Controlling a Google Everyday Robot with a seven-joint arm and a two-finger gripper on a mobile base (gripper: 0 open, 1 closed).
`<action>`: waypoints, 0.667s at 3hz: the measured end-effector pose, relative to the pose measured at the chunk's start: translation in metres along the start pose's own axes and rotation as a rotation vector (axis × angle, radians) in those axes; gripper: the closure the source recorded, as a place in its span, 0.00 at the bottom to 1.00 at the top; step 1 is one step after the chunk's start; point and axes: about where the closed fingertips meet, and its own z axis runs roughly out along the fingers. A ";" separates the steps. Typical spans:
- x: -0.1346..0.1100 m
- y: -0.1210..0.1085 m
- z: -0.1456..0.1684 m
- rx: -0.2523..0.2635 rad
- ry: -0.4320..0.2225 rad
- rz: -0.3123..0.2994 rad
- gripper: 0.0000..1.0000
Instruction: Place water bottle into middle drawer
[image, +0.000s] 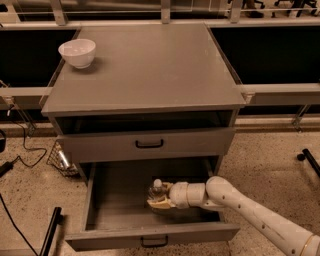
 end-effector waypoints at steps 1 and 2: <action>0.000 0.000 0.000 0.000 0.000 0.000 0.22; 0.000 0.000 0.000 0.000 0.000 0.000 0.00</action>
Offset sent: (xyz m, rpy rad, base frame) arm 0.0000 0.0000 0.0000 0.0000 0.0000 0.0000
